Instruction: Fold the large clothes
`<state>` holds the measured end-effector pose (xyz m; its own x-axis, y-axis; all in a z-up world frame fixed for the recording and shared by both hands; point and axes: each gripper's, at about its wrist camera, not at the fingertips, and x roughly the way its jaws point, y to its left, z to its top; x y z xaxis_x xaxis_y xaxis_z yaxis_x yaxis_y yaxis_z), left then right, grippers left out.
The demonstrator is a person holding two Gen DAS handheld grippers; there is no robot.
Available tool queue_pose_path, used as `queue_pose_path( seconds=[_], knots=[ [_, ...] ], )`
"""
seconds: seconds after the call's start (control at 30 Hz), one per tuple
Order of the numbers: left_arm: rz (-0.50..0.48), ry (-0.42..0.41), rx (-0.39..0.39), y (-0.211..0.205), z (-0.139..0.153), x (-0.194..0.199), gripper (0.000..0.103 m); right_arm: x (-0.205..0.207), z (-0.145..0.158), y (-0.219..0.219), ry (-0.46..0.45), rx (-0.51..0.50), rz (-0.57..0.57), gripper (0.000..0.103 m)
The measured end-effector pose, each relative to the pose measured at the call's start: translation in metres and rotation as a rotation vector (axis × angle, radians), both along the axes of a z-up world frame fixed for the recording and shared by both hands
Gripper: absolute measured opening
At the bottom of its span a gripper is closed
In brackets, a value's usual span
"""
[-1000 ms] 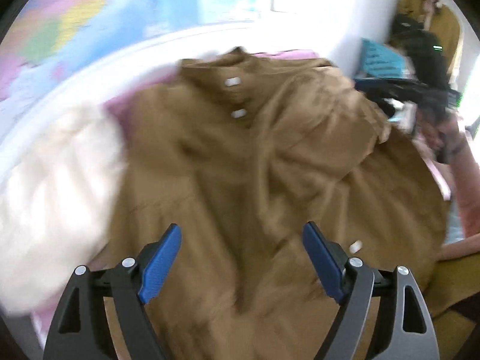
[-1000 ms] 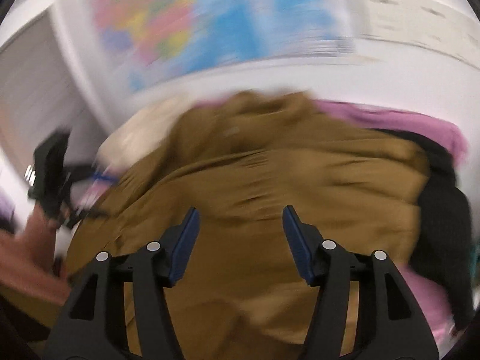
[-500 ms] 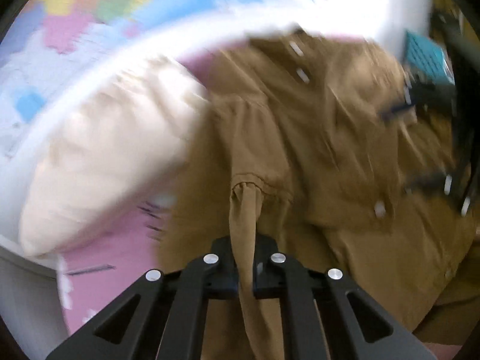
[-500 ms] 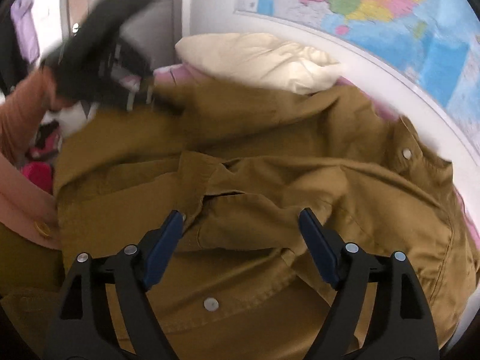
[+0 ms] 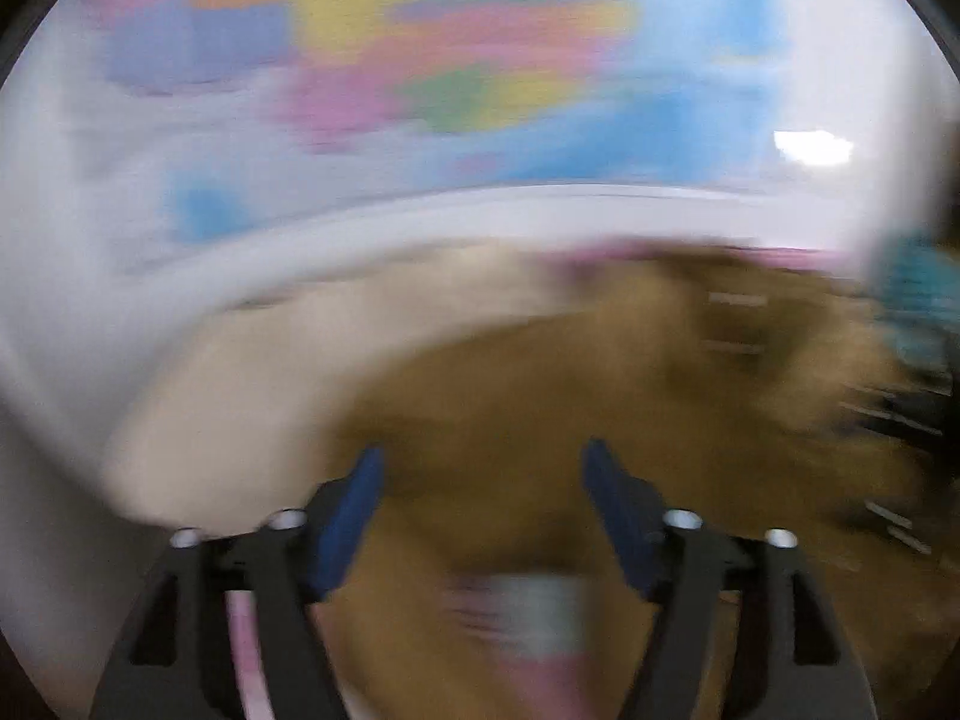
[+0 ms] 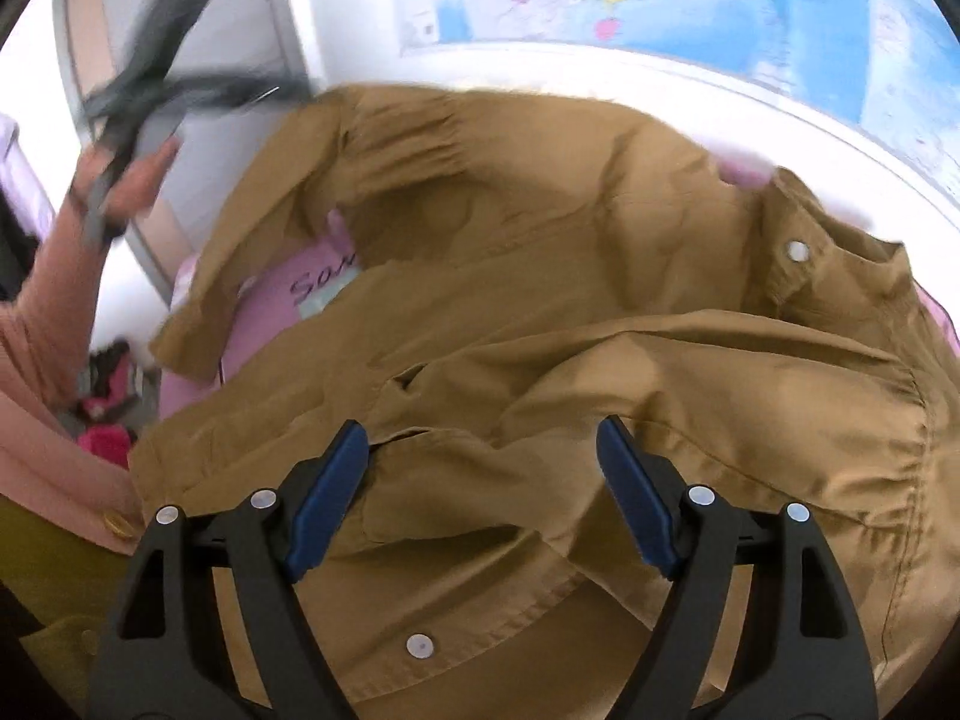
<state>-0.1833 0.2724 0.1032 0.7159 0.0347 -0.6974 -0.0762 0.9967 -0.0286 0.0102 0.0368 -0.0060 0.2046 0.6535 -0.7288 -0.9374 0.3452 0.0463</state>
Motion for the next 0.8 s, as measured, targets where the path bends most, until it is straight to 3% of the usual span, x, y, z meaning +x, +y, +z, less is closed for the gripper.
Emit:
queue_pose_path(
  seconds=[0.07, 0.13, 0.2, 0.27, 0.33, 0.43, 0.47, 0.53, 0.6, 0.63, 0.73, 0.77, 0.8],
  knots=[
    [-0.177, 0.033, -0.055, -0.042, -0.018, -0.004, 0.073, 0.002, 0.001, -0.012, 0.031, 0.023, -0.029, 0.078],
    [-0.287, 0.107, -0.055, -0.078, -0.046, 0.001, 0.073, 0.010, 0.001, -0.022, 0.059, 0.044, -0.056, 0.078],
    [-0.341, 0.190, -0.049, -0.102, -0.080, 0.010, 0.073, 0.015, 0.000, -0.033, 0.077, 0.059, -0.091, 0.078],
    [-0.323, 0.252, -0.025, -0.110, -0.104, 0.017, 0.073, 0.014, -0.001, -0.043, 0.062, 0.047, -0.107, 0.078],
    [-0.330, 0.293, -0.068, -0.111, -0.122, 0.025, 0.070, 0.012, -0.005, -0.050, 0.022, 0.010, -0.136, 0.078],
    [-0.318, 0.285, -0.050, -0.107, -0.125, 0.029, 0.029, 0.013, -0.011, -0.061, -0.017, -0.034, -0.173, 0.077],
    [-0.305, 0.274, -0.041, -0.099, -0.118, 0.029, 0.008, 0.013, -0.013, -0.064, -0.035, -0.053, -0.186, 0.072],
    [-0.248, 0.218, -0.014, -0.081, -0.096, 0.029, 0.007, 0.012, -0.016, -0.069, -0.074, -0.091, -0.197, 0.070],
    [-0.167, 0.172, 0.069, -0.065, -0.076, 0.032, 0.007, 0.014, -0.020, -0.073, -0.085, -0.127, -0.194, 0.065],
    [-0.131, 0.157, 0.086, -0.054, -0.068, 0.036, 0.007, 0.016, -0.024, -0.075, -0.085, -0.149, -0.193, 0.060],
    [-0.070, 0.165, 0.137, -0.041, -0.066, 0.047, 0.010, 0.021, -0.019, -0.079, -0.099, -0.164, -0.199, 0.058],
    [-0.049, 0.171, 0.177, -0.046, -0.066, 0.046, 0.015, 0.024, -0.012, -0.082, -0.093, -0.131, -0.197, 0.061],
    [-0.050, 0.181, 0.170, -0.047, -0.070, 0.048, 0.029, 0.029, -0.001, -0.086, -0.093, -0.082, -0.206, 0.064]
  ],
)
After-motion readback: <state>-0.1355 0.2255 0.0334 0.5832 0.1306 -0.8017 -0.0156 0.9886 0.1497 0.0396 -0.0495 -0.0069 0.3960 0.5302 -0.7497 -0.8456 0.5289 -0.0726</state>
